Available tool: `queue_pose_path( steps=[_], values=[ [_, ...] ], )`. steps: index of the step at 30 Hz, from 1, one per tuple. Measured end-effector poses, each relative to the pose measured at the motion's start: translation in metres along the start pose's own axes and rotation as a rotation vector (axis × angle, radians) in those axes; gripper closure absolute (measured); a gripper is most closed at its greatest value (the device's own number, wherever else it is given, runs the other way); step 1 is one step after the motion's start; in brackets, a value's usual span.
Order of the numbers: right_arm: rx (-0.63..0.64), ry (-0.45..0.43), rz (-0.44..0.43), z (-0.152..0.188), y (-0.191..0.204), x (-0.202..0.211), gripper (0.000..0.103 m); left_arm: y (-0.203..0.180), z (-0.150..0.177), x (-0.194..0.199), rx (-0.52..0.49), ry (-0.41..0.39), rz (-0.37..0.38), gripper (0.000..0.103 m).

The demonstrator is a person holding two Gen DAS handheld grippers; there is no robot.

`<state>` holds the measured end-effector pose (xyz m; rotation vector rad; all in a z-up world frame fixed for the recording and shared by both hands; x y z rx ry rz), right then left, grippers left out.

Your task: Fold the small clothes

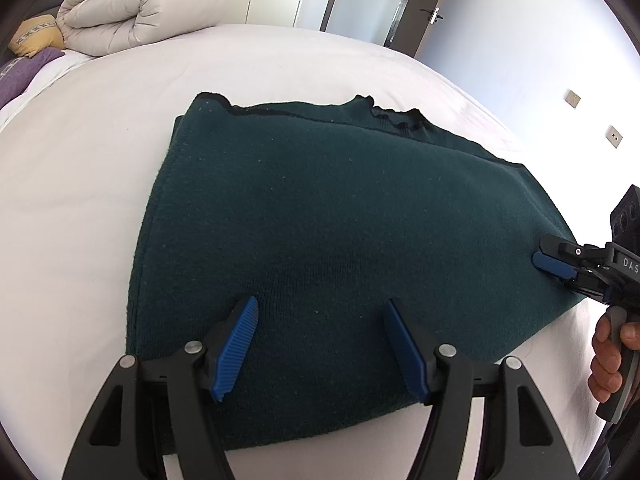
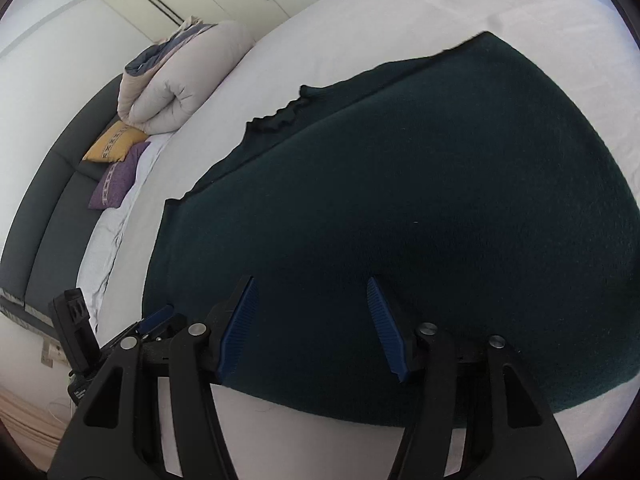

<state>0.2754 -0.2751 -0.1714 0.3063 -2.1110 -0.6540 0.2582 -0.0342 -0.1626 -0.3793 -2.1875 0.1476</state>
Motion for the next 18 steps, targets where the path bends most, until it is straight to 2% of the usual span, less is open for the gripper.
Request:
queue_pose_path(
  steps=[3,10,12,14,16,18],
  values=[
    [-0.037,-0.043,-0.021,-0.001,-0.015,0.011,0.050,0.000,0.000,0.000,-0.001,-0.003,0.000,0.035],
    [-0.191,-0.179,0.103,-0.004,-0.067,0.060,0.049,0.001,0.000,0.005,0.011,-0.007,0.017,0.035],
    [-0.201,-0.204,0.106,-0.005,-0.066,0.073,0.047,0.007,-0.003,0.015,0.057,-0.019,0.053,0.035],
    [-0.171,-0.200,0.087,-0.005,-0.056,0.079,0.047,0.026,-0.006,0.034,0.149,-0.060,0.055,0.032],
    [-0.137,-0.189,0.056,-0.007,-0.043,0.080,0.047,0.051,-0.011,0.058,0.228,-0.134,0.050,0.021],
    [-0.118,-0.179,0.016,-0.009,-0.028,0.079,0.047,0.073,-0.015,0.071,0.287,-0.156,0.061,0.015]
  ],
)
Point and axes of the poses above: each gripper's, at about its wrist camera, not at the fingertips, and x roughly against the way its jaws point, y to its left, z to its underside, the point moved 8 cm from there along -x, roughly the way its jaws point, and after that the axes turned 1 degree about -x, right-handed, at the moved point
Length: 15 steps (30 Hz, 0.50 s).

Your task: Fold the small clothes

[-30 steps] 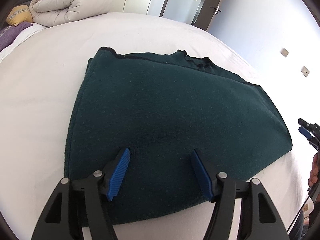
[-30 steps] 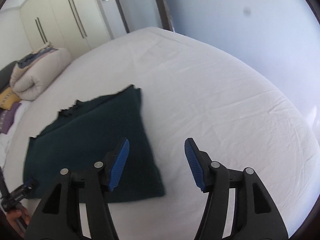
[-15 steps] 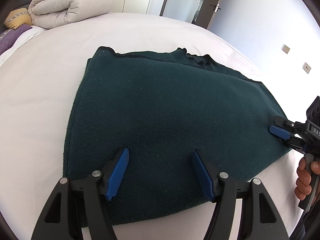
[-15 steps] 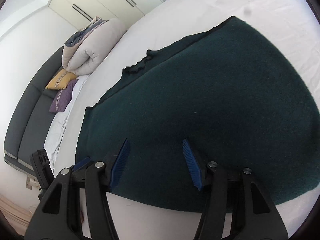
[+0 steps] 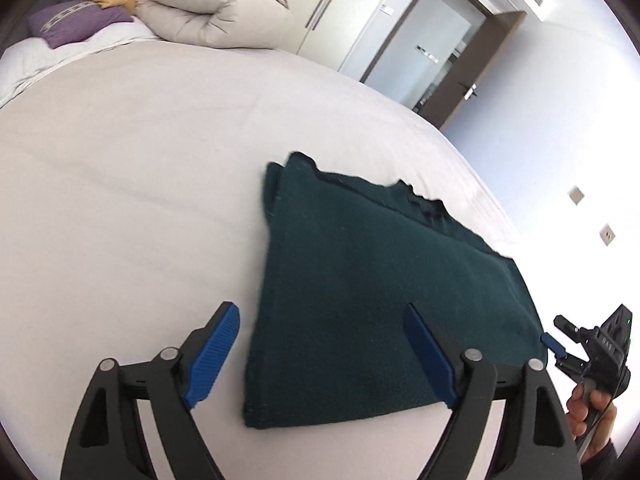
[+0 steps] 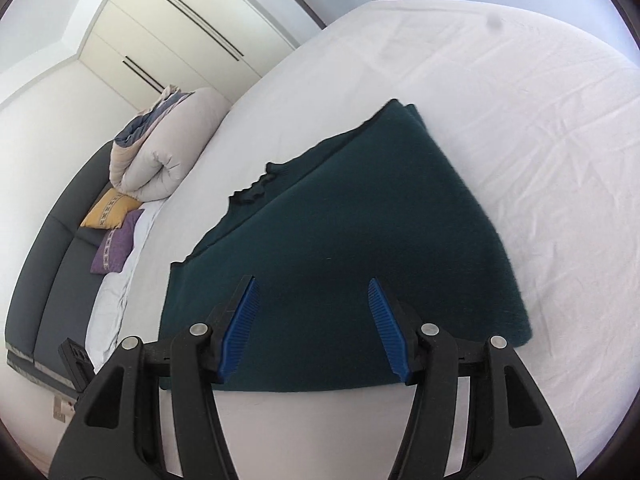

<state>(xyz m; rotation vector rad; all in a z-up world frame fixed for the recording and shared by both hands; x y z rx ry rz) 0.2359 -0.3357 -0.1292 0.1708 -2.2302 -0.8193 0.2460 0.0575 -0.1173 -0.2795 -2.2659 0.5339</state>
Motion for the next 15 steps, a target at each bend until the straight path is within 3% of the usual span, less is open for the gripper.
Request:
queue_pose_path(
  steps=[4,6,11,15],
  values=[
    [0.016,0.057,-0.068,0.004,0.037,-0.023,0.047,0.019,-0.006,-0.018,0.135,0.135,0.161,0.015],
    [0.040,0.095,-0.090,0.009,0.056,-0.035,0.047,0.025,-0.004,-0.034,0.189,0.211,0.207,0.015],
    [0.099,0.160,-0.135,0.017,0.093,-0.055,0.047,0.020,-0.003,-0.057,0.188,0.323,0.238,0.015],
    [0.088,0.184,-0.184,0.016,0.114,-0.068,0.047,0.017,-0.005,-0.070,0.260,0.380,0.302,0.018]
  ],
)
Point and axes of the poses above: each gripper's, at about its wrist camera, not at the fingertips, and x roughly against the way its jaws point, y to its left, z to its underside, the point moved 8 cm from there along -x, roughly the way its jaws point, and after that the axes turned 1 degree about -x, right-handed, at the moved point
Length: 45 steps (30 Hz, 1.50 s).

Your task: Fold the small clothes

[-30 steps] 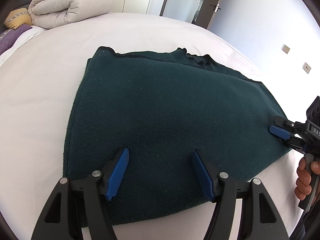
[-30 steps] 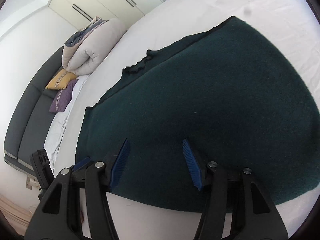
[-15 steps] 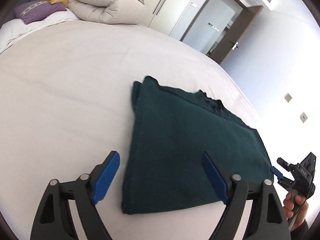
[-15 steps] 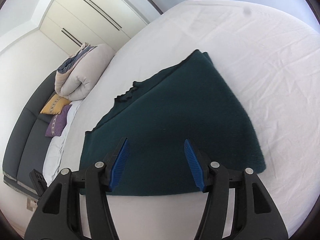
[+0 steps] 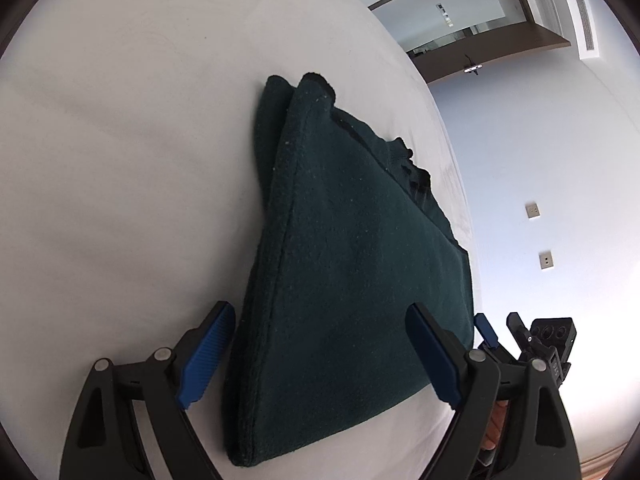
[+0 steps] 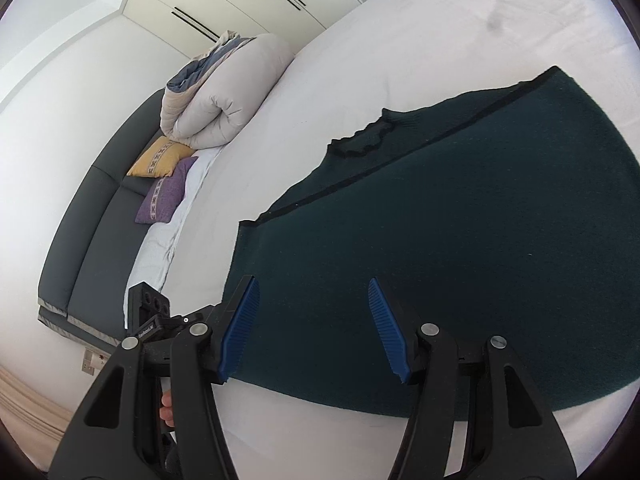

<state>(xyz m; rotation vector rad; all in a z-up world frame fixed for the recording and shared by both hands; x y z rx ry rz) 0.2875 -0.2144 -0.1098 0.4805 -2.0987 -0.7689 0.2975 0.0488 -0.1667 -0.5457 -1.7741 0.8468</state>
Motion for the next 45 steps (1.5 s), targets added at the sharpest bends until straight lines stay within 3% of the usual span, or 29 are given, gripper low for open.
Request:
queue_pose_path(
  steps=[6,8,10,14,17,19,24,29,35,38,41,43,45],
  values=[
    [-0.011,0.070,-0.065,-0.012,0.025,-0.036,0.047,-0.005,0.005,-0.017,0.052,0.094,0.071,0.048],
    [-0.034,0.114,-0.081,-0.014,0.030,-0.055,0.047,-0.005,0.007,-0.019,0.061,0.102,0.088,0.062],
    [-0.055,0.141,-0.110,-0.016,0.036,-0.074,0.047,-0.003,0.007,-0.019,0.070,0.094,0.096,0.089],
    [-0.114,0.226,-0.141,-0.014,0.036,-0.116,0.047,0.002,0.008,-0.015,0.083,0.070,0.110,0.089],
    [-0.141,0.289,-0.084,-0.004,0.019,-0.147,0.048,-0.001,0.007,-0.011,0.078,0.055,0.107,0.089],
    [-0.166,0.269,-0.125,-0.006,0.015,-0.151,0.048,-0.010,0.004,-0.008,0.061,0.042,0.100,0.090],
    [-0.258,0.245,-0.215,-0.016,0.006,-0.136,0.046,-0.054,-0.002,-0.005,-0.026,0.019,0.060,0.090],
    [-0.337,0.174,-0.291,-0.041,-0.026,-0.097,0.042,-0.124,-0.002,-0.024,-0.147,0.025,0.038,0.090],
    [-0.469,0.071,-0.387,-0.075,-0.078,-0.047,0.033,-0.211,0.025,-0.097,-0.299,0.097,0.025,0.090],
    [-0.499,0.052,-0.379,-0.085,-0.100,-0.030,0.029,-0.235,0.050,-0.146,-0.325,0.162,0.053,0.088],
    [-0.524,0.046,-0.368,-0.089,-0.119,-0.020,0.029,-0.241,0.073,-0.174,-0.304,0.206,0.085,0.076],
    [-0.531,0.053,-0.358,-0.088,-0.127,-0.018,0.030,-0.242,0.080,-0.172,-0.279,0.209,0.137,0.055],
    [-0.526,0.067,-0.354,-0.089,-0.127,-0.019,0.030,-0.243,0.080,-0.157,-0.299,0.177,0.148,0.049]
  ],
)
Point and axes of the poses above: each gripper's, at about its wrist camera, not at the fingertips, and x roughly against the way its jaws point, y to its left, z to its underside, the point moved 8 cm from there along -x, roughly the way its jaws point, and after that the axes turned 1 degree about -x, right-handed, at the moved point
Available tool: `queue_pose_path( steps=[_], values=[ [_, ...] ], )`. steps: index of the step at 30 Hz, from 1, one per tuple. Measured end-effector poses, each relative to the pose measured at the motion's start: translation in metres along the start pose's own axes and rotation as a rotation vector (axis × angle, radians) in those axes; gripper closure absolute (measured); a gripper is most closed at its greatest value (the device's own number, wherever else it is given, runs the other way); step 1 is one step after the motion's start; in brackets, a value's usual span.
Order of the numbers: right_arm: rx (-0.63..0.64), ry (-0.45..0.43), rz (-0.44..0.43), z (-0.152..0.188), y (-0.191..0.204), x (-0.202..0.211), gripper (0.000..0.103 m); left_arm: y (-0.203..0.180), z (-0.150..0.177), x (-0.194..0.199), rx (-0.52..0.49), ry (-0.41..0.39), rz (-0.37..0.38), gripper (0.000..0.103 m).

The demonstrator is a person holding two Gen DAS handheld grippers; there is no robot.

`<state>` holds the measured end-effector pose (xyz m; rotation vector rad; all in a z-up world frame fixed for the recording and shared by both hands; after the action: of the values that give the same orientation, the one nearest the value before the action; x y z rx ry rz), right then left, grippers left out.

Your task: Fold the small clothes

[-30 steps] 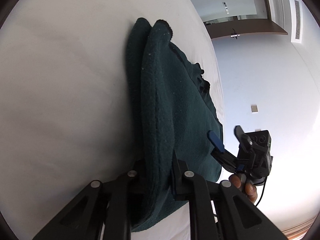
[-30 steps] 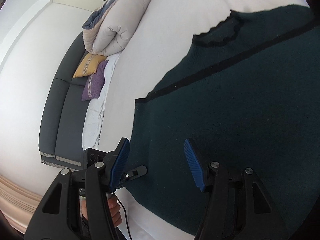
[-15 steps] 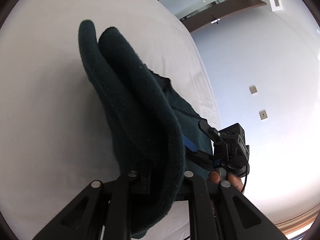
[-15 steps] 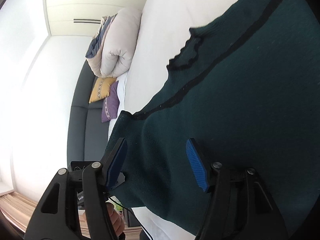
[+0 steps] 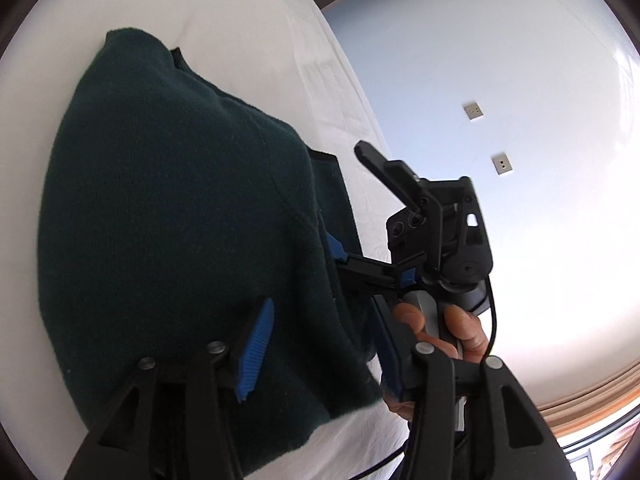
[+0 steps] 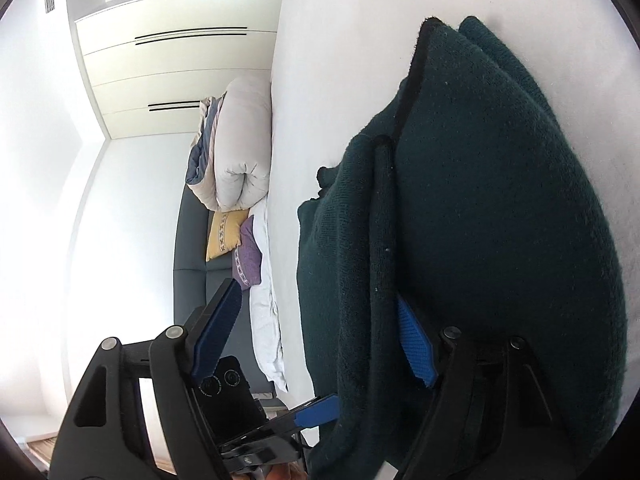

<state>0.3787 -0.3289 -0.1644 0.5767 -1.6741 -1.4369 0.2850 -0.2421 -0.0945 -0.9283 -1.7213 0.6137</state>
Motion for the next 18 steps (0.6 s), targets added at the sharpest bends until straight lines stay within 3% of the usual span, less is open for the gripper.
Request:
queue_pose_path(
  steps=[3,7,10,13,15,18],
  values=[
    [0.035,0.018,0.062,-0.002,0.007,-0.013,0.030,0.000,0.000,0.030,-0.032,-0.051,-0.004,0.039],
    [0.127,0.069,0.193,0.005,0.015,-0.030,0.030,0.026,0.004,0.054,-0.041,-0.071,-0.076,0.039],
    [0.225,0.102,0.297,0.019,0.020,-0.044,0.032,0.043,0.011,0.063,-0.017,-0.080,-0.070,0.039],
    [0.314,0.128,0.415,0.033,0.021,-0.055,0.053,0.044,0.017,0.061,-0.035,-0.081,-0.084,0.039],
    [0.375,0.134,0.510,0.039,0.016,-0.056,0.080,0.041,0.022,0.055,-0.069,-0.071,-0.105,0.039],
    [0.407,0.108,0.565,0.039,0.016,-0.046,0.088,0.034,0.027,0.042,-0.097,-0.046,-0.117,0.039]
  ],
)
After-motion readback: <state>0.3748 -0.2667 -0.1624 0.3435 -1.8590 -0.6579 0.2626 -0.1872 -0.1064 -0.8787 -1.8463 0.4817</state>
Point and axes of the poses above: each gripper's, at about its wrist camera, not at the fingertips, and x roughly against the way its jaws point, y to its left, z to its underside, the point moved 8 cm from there along -x, roughly the way its jaws point, and after that the axes turned 1 degree about -x, right-handed, at the moved point
